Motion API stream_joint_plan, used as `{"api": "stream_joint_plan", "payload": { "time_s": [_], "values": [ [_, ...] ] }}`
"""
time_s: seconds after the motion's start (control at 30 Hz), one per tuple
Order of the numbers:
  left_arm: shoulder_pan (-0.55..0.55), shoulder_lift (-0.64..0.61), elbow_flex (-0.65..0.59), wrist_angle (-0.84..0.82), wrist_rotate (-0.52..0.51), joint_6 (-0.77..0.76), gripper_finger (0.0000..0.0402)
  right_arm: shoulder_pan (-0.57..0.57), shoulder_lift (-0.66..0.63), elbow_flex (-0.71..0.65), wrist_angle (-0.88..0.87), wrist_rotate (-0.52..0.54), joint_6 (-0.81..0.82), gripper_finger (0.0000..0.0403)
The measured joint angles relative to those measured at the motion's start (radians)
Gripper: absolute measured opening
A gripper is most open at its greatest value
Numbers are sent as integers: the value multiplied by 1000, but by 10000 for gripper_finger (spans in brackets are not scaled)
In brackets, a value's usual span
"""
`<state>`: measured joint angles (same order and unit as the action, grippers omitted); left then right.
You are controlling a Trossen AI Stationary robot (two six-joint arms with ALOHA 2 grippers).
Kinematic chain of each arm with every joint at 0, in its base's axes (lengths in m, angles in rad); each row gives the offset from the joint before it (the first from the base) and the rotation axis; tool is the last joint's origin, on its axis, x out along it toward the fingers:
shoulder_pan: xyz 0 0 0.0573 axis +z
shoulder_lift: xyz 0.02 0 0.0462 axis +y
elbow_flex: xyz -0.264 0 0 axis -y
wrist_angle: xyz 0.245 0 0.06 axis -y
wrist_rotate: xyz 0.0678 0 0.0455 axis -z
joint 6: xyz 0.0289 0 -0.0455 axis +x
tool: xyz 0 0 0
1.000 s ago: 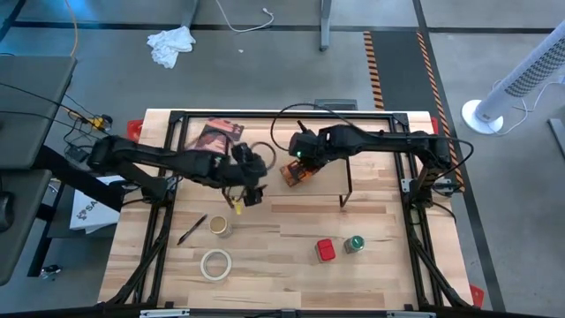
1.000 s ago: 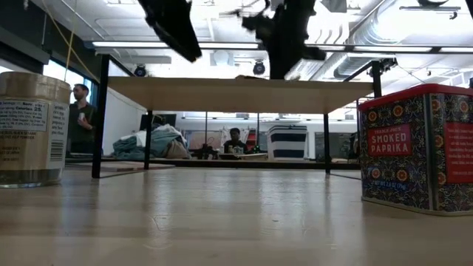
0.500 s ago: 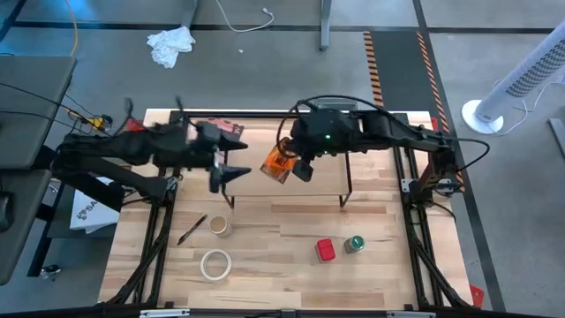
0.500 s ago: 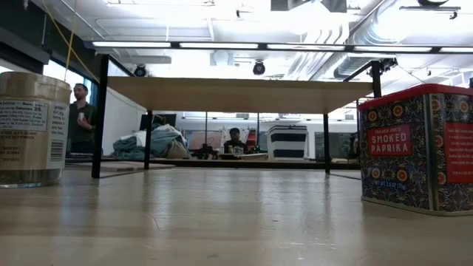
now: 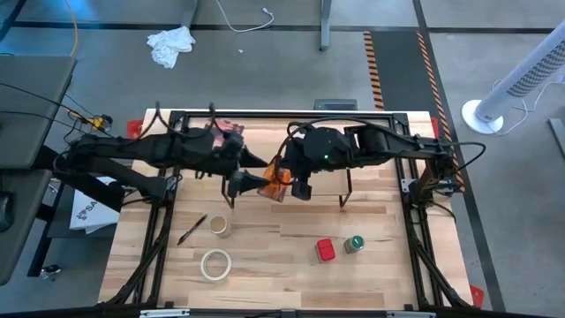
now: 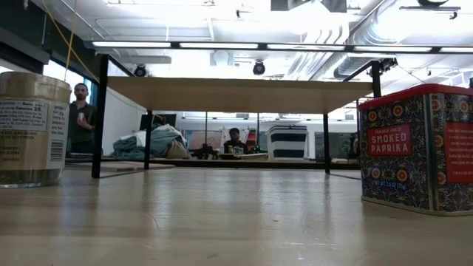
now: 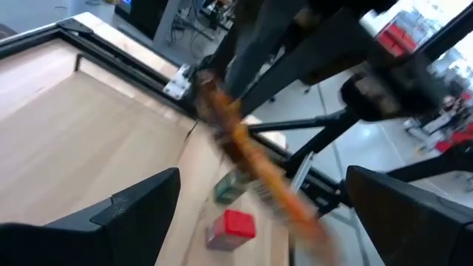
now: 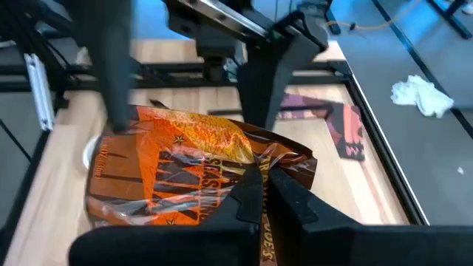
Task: Shelf spices
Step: Remove the brown seasoning pack from the shelf
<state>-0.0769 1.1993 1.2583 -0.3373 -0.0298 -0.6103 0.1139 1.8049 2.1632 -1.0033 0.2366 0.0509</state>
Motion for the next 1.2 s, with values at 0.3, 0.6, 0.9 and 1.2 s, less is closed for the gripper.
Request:
{"api": "stream_joint_plan", "payload": {
  "time_s": [0.3, 0.6, 0.9, 1.2],
  "values": [
    [-4, 79, 0, 35, 26, -34, 367, 8, 5, 0, -2, -9, -7, 0],
    [3, 99, 0, 35, -20, -51, 110, 28, 5, 0, -2, -44, -106, 25],
    [12, 91, 0, -35, -35, -3, 15, 39, 2, 51, -49, 37, -188, 106],
    [-35, 42, 0, -198, -157, 204, 14, 37, 0, 174, -158, 207, -71, 211]
  ]
}}
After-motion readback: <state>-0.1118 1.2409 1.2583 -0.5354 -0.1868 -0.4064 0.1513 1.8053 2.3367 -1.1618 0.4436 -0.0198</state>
